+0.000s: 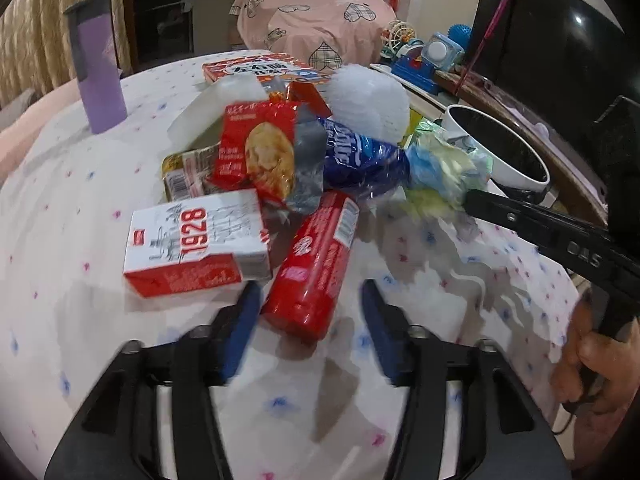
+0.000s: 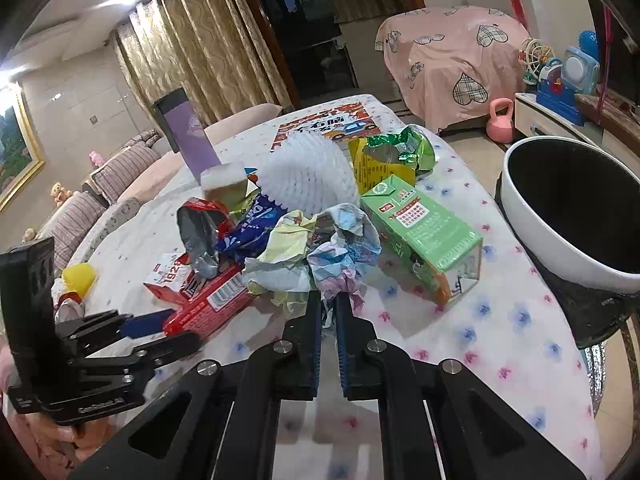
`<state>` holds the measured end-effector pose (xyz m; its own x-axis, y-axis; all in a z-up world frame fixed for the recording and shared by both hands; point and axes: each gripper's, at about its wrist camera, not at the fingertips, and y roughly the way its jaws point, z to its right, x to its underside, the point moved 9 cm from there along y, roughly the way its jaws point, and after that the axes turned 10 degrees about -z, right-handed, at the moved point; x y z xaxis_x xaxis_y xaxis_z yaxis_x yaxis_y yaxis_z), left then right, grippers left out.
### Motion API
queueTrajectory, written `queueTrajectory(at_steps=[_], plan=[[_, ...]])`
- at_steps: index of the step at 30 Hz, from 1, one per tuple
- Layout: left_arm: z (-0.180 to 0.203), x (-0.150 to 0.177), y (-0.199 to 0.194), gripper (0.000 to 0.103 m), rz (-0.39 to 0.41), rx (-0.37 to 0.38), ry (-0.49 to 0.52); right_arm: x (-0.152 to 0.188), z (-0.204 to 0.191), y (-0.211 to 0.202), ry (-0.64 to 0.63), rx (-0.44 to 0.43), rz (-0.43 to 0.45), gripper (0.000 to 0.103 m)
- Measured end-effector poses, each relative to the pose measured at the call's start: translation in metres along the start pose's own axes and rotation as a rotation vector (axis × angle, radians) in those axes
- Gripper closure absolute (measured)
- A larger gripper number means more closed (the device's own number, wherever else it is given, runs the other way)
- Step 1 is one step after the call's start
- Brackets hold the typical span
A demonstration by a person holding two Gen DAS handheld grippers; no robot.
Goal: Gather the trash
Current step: 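Grasp the red can with the left tool while the right tool grasps crumpled paper, then carry the red can and crumpled paper over the black-and-white trash bin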
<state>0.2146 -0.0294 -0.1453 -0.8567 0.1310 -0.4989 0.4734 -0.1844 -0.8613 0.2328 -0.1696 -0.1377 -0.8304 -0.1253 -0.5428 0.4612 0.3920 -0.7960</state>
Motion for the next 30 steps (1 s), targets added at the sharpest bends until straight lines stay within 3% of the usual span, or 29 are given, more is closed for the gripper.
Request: queueTrajectory(at_steps=[4,5,6,14,19,30], plan=[[0.003,-0.009,0.004,0.041,0.004,-0.005,0.017,0.001,0.004,-0.01,0.011,-0.008,0.009,0.097],[0.004,-0.011,0.008,0.047,-0.005,-0.006,0.02,0.001,0.005,-0.013,0.015,-0.011,0.013,0.097],[0.005,-0.01,0.01,0.064,-0.014,-0.011,0.022,0.002,0.006,-0.014,0.02,-0.013,0.015,0.097],[0.021,-0.003,-0.005,0.066,0.009,0.04,-0.005,0.009,0.013,-0.037,0.042,-0.033,0.042,0.097],[0.053,-0.003,-0.027,0.066,0.061,0.082,0.021,0.013,0.019,-0.06,0.045,-0.036,0.076,0.097],[0.119,-0.045,-0.042,0.067,0.13,0.143,0.102,0.008,0.081,-0.1,0.136,0.026,0.154,0.097]])
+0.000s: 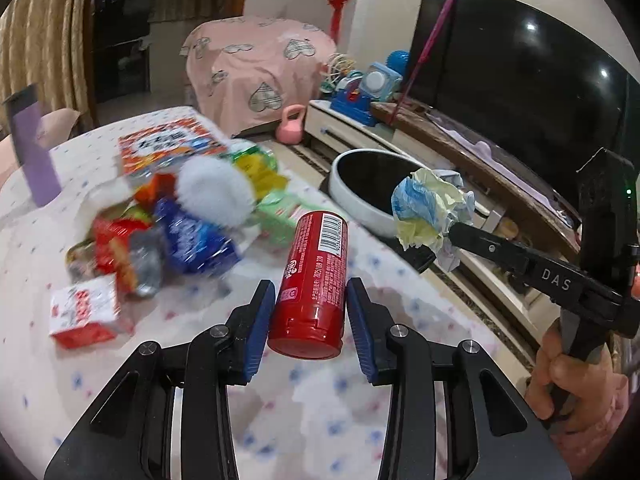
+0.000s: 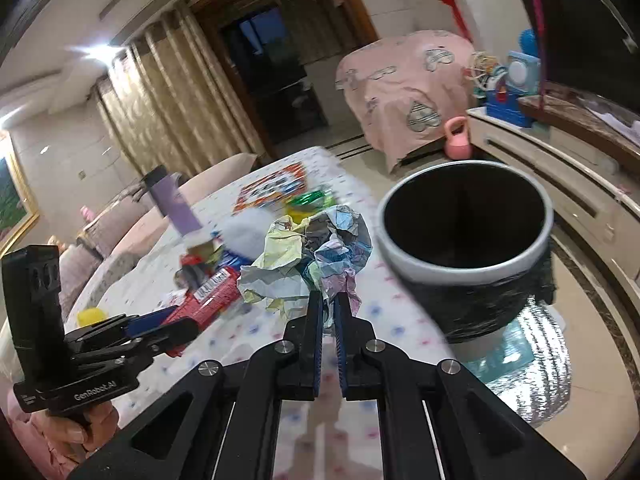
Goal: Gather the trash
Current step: 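Carry the red can and crumpled paper over the black-and-white trash bin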
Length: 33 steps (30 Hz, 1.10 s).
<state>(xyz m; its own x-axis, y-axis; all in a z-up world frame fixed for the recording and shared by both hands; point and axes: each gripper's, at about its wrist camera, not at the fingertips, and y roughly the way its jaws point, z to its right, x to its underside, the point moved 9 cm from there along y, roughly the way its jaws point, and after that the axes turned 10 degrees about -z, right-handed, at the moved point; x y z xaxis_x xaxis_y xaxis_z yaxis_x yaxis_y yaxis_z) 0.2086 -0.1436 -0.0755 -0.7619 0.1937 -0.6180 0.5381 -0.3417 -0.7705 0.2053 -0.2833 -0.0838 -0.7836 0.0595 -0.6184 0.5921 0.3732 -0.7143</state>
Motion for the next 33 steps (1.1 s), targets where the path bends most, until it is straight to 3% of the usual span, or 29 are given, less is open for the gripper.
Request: queueTrajectory(at_steps=[13,33], plan=[[0.05,-0.054,0.03,0.067,0.026,0.032,0.044,-0.033,0.064,-0.012,0.038,0.091,0.035,0.097],[0.089,-0.112,0.105,0.068,-0.05,0.038,0.064,-0.067,0.132,0.014,0.055,0.179,-0.034,0.097]])
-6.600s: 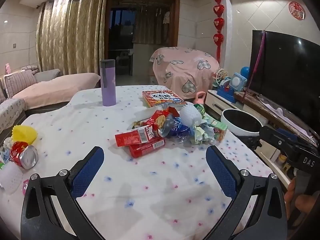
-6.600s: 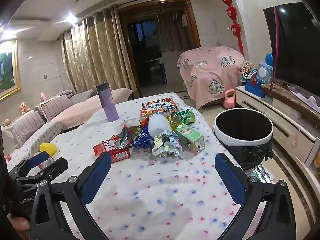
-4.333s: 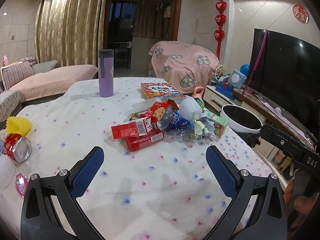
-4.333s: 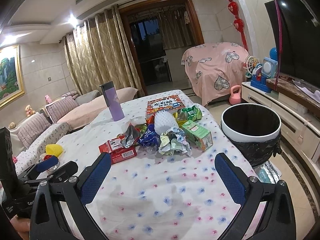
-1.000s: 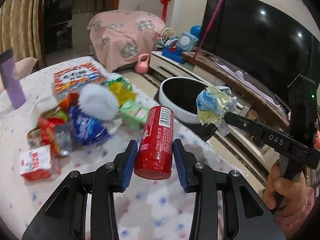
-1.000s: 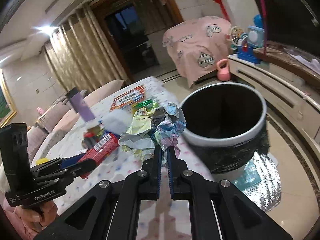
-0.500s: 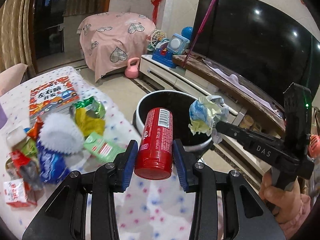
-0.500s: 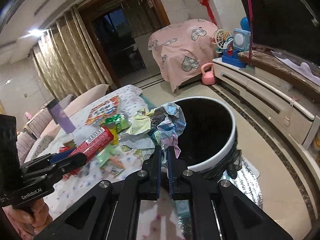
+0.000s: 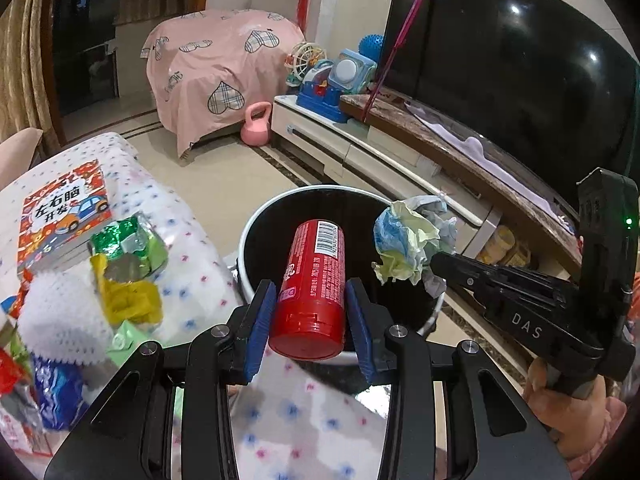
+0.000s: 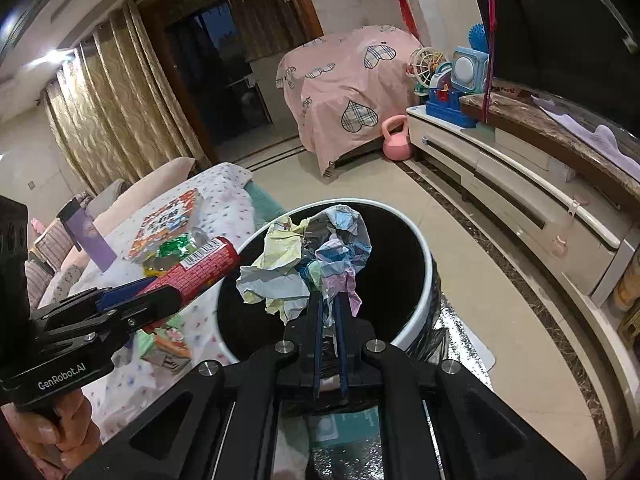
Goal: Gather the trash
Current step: 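Carry the red can and crumpled paper over the black-and-white trash bin, then open both tools to drop the can and paper into the bin, then move both tools back over the trash on the table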
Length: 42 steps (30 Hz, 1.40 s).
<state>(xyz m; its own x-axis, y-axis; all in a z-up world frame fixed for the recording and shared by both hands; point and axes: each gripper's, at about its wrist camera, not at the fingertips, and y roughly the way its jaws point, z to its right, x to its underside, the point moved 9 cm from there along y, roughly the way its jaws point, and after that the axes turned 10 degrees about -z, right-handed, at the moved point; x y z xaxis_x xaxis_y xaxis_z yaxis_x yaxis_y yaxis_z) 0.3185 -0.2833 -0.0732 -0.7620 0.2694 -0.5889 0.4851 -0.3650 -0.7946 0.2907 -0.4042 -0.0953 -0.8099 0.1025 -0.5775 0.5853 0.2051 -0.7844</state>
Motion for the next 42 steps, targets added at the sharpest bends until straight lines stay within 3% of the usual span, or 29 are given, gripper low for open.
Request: queueTrajectory(at_steps=[12,13,15,16,18,23,28,42], plan=[[0.006,-0.005,0.022,0.067,-0.032,0.013,0.012,-0.006,0.017,0.02,-0.004,0.038,-0.042,0.093],[0.008,-0.005,0.023,0.064,-0.034,0.015,0.013,-0.007,0.018,0.021,-0.004,0.04,-0.044,0.093],[0.008,-0.003,0.02,0.045,-0.032,0.01,0.012,-0.007,0.02,0.024,-0.002,0.039,-0.05,0.092],[0.007,-0.002,0.016,0.043,-0.02,0.008,0.009,-0.006,0.02,0.025,0.001,0.037,-0.054,0.09],[0.004,0.001,0.01,0.043,-0.013,0.012,0.002,-0.005,0.022,0.023,0.011,0.035,-0.053,0.086],[-0.006,0.015,-0.006,0.041,-0.006,0.027,-0.04,0.0,0.016,0.012,0.034,0.003,-0.028,0.058],[-0.028,0.038,-0.031,0.036,0.018,0.011,-0.094,0.01,-0.003,-0.001,0.035,-0.04,-0.009,0.037],[-0.109,0.113,-0.082,0.034,0.035,-0.059,-0.277,0.046,-0.073,-0.018,-0.011,-0.153,0.005,0.03]])
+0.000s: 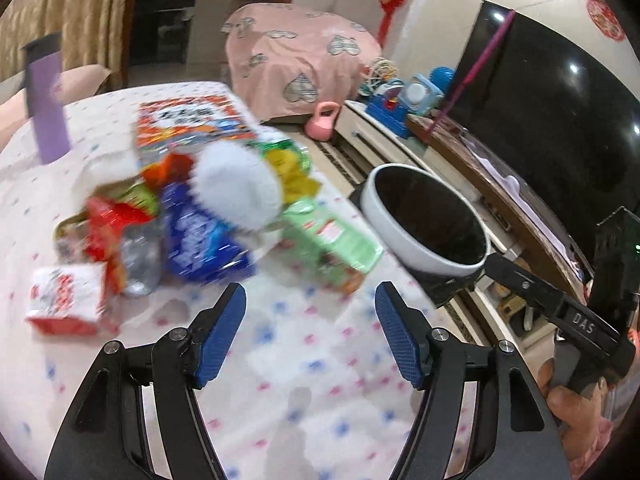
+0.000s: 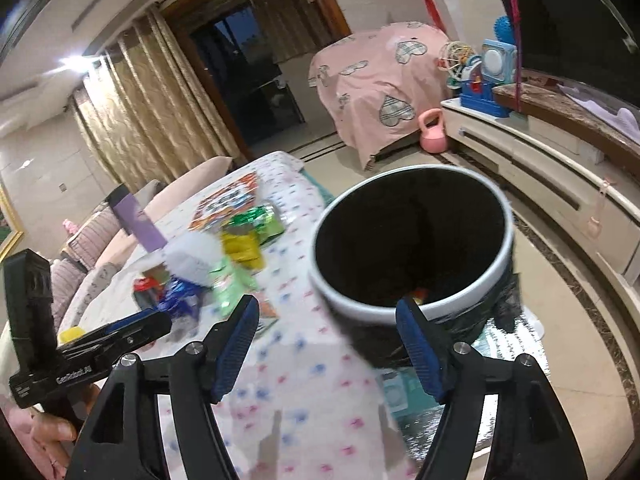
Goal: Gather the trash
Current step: 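Move both tools back over the trash on the table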
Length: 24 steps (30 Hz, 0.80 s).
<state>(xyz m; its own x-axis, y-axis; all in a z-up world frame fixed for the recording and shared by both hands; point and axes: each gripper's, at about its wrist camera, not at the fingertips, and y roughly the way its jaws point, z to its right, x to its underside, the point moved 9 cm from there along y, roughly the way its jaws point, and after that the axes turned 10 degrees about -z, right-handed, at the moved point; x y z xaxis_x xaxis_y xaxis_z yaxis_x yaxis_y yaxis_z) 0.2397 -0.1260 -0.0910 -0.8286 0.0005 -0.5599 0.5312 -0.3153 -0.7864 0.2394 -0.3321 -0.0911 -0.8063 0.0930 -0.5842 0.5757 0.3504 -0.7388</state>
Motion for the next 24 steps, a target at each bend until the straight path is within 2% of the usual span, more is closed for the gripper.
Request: queueTrajectory(at_steps=[6,12,17,24], plan=[[-0.034,0.019,-0.013,0.033,0.011,-0.039,-0.042,0.014,-0.03,0.01,-0.037,-0.031,-0.02,0.028],[-0.071,0.029,-0.018,0.033,0.003,-0.07,-0.126,0.027,-0.058,0.028,-0.095,-0.047,-0.061,0.028],[-0.092,0.026,-0.021,0.033,0.01,-0.12,-0.153,0.032,-0.074,0.041,-0.148,-0.042,-0.078,0.028],[-0.11,0.01,-0.015,0.033,0.003,-0.184,-0.175,0.019,-0.082,0.06,-0.208,-0.018,-0.087,0.028]])
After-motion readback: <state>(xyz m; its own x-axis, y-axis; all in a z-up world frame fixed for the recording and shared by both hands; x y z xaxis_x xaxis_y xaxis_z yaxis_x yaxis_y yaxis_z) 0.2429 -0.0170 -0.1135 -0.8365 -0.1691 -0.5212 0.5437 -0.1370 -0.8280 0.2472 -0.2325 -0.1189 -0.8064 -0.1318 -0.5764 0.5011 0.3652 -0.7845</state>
